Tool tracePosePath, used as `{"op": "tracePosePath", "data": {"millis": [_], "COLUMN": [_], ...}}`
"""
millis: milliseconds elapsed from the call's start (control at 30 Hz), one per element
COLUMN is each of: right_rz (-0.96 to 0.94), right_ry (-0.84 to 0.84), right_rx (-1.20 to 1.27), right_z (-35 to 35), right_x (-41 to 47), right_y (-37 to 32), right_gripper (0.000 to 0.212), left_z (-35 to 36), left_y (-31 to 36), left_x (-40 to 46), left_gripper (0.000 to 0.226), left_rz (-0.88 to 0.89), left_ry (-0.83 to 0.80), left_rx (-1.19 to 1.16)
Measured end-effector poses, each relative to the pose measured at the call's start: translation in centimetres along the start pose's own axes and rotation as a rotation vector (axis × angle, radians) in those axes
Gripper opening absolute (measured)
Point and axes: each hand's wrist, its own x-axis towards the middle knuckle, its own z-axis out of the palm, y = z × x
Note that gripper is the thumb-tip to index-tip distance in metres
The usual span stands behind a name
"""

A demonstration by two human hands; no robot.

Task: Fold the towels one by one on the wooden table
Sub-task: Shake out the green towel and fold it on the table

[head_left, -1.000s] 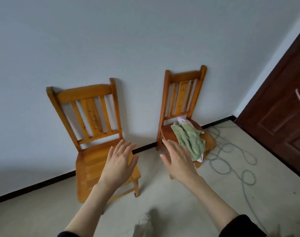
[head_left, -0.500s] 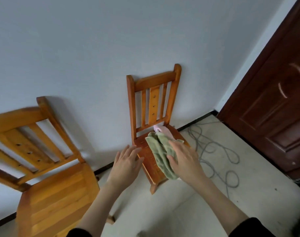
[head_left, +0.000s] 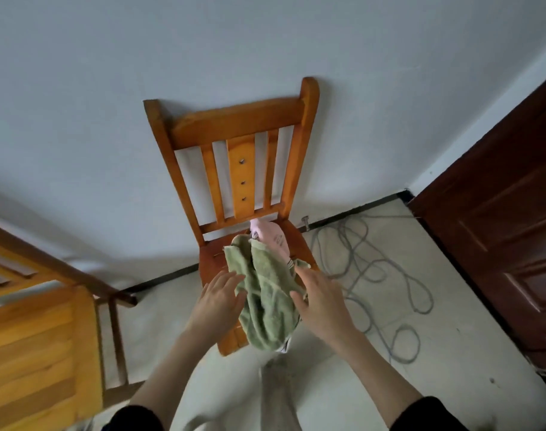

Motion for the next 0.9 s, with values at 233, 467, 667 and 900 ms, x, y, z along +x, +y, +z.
{"op": "tracePosePath", "data": {"millis": [233,467,667,900], "right_rz": [-0.001,0.089,0.239,0.240], "right_ry": [-0.197,-0.291,-0.319,-0.086], "right_rx": [0.033,0.105,0.232,0.344], "right_z": [5.0,15.0,20.0,19.9], "right_x": [7.9,16.8,21.7,20.8], "right_y": [7.0,11.8,13.5,12.1], "right_gripper": [0.049,0.054,0.061,0.018], "left_z": [8.4,16.8,20.8,20.8], "left_y": [-1.5,-6.3,-9.6,-10.6], "left_x": [5.5,11.4,14.1,13.7], "left_gripper": [0.044,0.057,0.064,0.061], "left_rz": [-0.141,-0.091,0.019,0.003], "left_ry": [-0.111,-0.321,-0.416,-0.422], "left_rx": [0.010,0.150,0.269,0.169]}}
